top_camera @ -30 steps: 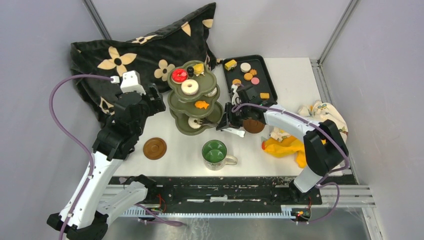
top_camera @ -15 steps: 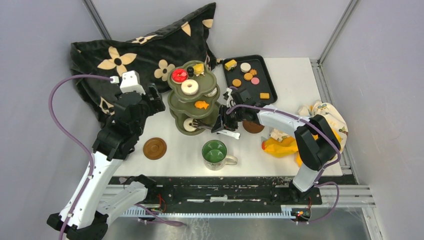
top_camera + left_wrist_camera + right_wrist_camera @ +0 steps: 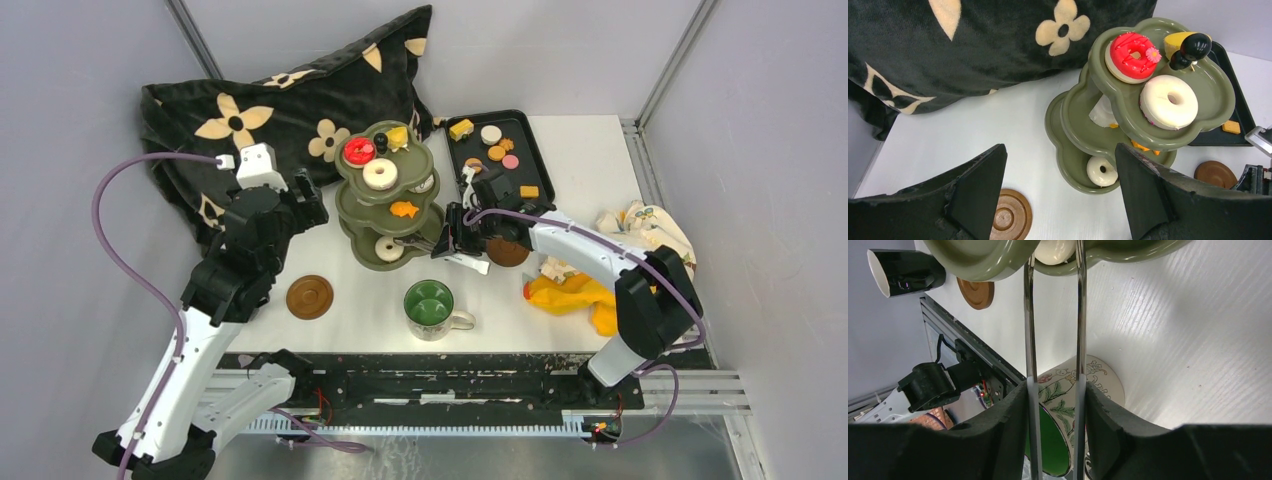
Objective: Serve the afternoon tea
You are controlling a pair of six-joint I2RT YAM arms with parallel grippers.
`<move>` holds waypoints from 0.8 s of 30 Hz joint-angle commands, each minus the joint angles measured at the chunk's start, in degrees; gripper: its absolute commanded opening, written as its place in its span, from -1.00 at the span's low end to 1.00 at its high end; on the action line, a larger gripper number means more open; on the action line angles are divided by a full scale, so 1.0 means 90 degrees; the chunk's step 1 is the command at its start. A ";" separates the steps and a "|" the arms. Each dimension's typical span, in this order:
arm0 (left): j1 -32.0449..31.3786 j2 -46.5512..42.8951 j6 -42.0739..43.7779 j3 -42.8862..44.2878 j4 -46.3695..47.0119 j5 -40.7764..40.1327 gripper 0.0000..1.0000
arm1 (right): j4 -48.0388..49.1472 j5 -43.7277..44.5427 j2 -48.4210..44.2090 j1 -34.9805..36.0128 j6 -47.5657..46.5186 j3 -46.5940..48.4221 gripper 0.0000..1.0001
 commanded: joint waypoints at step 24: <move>0.0035 0.0119 -0.0071 0.0273 0.0184 -0.0028 0.73 | -0.0985 0.0215 -0.0976 -0.2727 -0.1045 0.0778 -0.64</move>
